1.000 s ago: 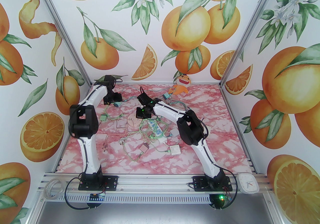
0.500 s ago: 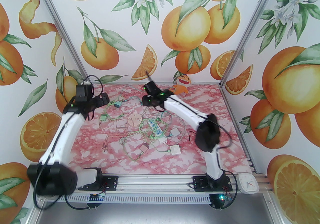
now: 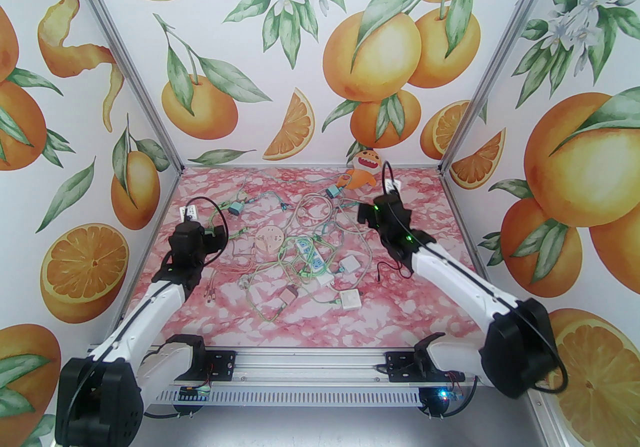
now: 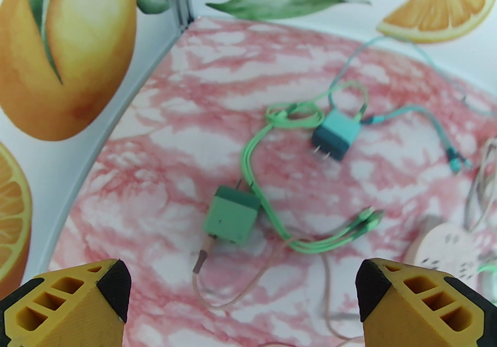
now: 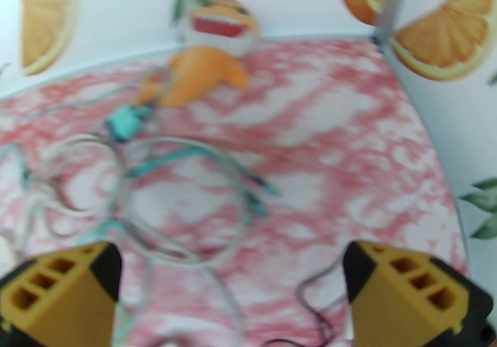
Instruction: Pull the plug off the socket
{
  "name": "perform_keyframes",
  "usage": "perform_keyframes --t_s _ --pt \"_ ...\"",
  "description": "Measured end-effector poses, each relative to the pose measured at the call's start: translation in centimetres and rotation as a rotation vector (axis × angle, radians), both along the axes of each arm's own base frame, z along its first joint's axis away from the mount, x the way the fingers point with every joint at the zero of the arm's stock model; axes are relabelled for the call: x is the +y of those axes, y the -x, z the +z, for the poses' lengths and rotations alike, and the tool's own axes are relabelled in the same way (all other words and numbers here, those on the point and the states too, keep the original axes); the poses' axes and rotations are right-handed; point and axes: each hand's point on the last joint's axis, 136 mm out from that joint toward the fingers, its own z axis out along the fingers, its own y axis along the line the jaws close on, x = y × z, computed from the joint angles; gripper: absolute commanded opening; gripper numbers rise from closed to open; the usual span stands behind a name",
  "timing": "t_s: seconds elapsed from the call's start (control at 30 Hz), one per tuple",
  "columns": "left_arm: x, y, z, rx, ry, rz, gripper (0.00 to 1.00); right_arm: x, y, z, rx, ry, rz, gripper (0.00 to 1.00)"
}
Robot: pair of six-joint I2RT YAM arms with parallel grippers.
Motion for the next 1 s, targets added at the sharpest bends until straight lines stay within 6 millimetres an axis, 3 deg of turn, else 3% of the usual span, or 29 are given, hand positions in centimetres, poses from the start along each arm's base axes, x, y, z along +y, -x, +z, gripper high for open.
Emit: perform_keyframes --t_s 0.07,0.17,0.33,0.47,0.7,0.8,1.0 --pt "0.0 -1.1 -1.1 0.011 -0.022 -0.006 1.0 -3.1 0.7 -1.2 -0.028 0.027 -0.082 1.0" --pt "0.1 -2.8 -2.7 0.009 -0.04 -0.009 1.0 -6.1 1.5 -3.5 -0.043 0.074 -0.154 1.0" --pt "-0.1 -5.3 -6.3 0.055 -0.054 -0.054 1.0 -7.0 1.0 -7.4 -0.052 0.14 -0.153 1.0" --pt "-1.3 -7.4 -6.5 0.032 -0.068 -0.143 1.0 -6.5 -0.3 -9.3 -0.049 0.159 -0.11 1.0" --pt "-3.1 -8.2 -4.5 -0.11 -0.073 -0.259 1.0 -6.1 -1.2 -7.3 -0.197 0.106 -0.043 1.0" --pt "-3.7 -7.7 -4.7 -0.13 -0.065 -0.3 1.0 -5.6 -0.8 -8.2 -0.211 0.1 -0.007 1.0" --pt "-4.0 -7.6 -4.2 -0.192 -0.077 -0.319 1.0 -5.4 -1.1 -7.6 -0.238 0.089 0.004 1.0"
